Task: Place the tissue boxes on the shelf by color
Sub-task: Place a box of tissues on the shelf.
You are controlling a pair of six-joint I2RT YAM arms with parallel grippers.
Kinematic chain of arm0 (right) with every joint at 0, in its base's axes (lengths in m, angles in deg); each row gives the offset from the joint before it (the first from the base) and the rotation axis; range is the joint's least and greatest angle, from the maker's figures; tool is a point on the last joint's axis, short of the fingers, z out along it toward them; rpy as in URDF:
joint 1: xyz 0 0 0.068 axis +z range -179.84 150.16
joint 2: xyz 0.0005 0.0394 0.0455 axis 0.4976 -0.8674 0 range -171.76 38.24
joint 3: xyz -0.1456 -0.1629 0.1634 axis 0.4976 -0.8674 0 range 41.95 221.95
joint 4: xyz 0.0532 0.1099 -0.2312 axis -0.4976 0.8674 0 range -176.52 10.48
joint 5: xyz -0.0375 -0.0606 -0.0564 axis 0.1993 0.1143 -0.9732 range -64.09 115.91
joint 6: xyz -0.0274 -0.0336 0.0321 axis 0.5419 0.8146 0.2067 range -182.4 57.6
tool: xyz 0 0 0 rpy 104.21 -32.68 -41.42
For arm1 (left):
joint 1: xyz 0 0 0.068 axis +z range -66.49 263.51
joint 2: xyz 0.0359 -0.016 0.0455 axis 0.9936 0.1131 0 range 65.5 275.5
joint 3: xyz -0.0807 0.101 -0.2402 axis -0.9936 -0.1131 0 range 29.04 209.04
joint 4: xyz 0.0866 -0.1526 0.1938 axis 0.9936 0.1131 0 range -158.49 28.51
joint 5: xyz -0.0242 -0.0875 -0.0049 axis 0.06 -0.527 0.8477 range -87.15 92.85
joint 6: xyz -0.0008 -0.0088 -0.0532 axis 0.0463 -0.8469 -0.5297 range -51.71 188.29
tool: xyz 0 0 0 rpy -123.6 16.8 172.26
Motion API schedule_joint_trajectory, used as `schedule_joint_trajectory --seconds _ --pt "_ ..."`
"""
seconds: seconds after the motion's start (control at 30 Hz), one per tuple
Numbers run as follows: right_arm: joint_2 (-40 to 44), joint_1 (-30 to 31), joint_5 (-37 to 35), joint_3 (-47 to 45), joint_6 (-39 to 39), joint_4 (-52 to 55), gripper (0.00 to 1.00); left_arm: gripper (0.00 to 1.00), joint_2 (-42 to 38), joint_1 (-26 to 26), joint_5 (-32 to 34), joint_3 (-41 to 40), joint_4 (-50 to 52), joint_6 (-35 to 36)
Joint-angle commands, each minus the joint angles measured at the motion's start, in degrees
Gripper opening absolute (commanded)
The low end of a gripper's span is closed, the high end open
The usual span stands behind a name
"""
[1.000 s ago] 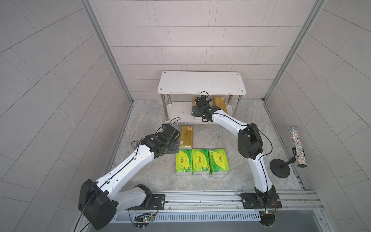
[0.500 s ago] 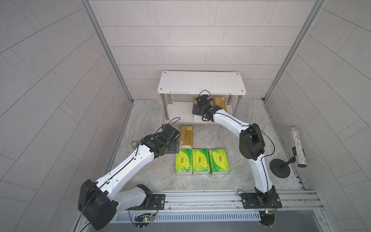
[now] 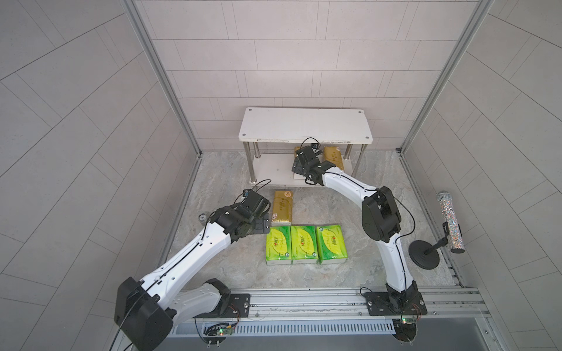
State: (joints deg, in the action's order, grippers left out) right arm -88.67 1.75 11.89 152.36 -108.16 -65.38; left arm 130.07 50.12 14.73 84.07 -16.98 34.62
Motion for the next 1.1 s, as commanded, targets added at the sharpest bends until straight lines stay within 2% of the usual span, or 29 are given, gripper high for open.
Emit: schedule_joint_trajectory --seconds 0.0,0.3,0.73,0.97,1.07 --pt "0.4 0.0 -1.6 -0.2 -1.2 0.6 0.88 1.0 -0.7 0.3 1.2 -0.4 1.5 -0.3" --pt "4.1 -0.1 -0.3 -4.1 0.0 -4.2 0.99 1.0 -0.9 0.3 1.3 -0.6 1.1 -0.3" --pt "10.0 -0.1 1.8 -11.8 0.0 -8.3 1.0 1.0 1.0 0.3 -0.7 0.1 0.1 0.2" --pt "9.6 -0.1 4.3 -13.0 -3.9 -9.5 0.86 1.0 -0.1 0.3 -0.8 -0.6 0.2 0.2" --pt "9.2 -0.1 4.4 -13.0 -4.3 -9.6 0.85 1.0 -1.2 0.3 -0.4 -1.1 0.3 0.0"
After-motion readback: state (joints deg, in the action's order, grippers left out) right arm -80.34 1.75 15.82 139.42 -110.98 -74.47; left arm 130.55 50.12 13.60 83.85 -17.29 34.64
